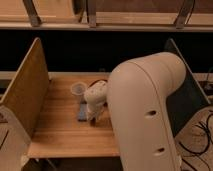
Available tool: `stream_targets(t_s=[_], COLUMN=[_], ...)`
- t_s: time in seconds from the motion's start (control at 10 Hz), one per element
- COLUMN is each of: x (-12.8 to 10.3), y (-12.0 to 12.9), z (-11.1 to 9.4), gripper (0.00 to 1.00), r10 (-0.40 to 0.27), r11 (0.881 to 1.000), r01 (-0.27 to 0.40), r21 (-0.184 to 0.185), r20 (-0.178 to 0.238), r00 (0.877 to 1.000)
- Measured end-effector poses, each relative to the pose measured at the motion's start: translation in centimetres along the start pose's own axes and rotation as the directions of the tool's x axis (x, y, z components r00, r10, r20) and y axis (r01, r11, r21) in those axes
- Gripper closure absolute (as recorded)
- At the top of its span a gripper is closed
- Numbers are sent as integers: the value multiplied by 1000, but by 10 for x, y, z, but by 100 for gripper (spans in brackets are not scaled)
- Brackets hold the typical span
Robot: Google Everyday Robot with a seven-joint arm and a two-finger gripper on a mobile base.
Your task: Drag the pepper across the table
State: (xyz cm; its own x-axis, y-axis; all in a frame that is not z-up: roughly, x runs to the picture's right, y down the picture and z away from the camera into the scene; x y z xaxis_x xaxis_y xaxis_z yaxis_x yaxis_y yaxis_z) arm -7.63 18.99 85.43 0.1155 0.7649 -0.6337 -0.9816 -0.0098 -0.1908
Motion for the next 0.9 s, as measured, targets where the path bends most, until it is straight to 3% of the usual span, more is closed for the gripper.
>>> stream_targets(t_s=[0.9], x=[54], y=[38], z=[-7], gripper=[100], r10=[-102], r11=[994], r01=[102], r21=[-37], r20=[-16], r00=[995])
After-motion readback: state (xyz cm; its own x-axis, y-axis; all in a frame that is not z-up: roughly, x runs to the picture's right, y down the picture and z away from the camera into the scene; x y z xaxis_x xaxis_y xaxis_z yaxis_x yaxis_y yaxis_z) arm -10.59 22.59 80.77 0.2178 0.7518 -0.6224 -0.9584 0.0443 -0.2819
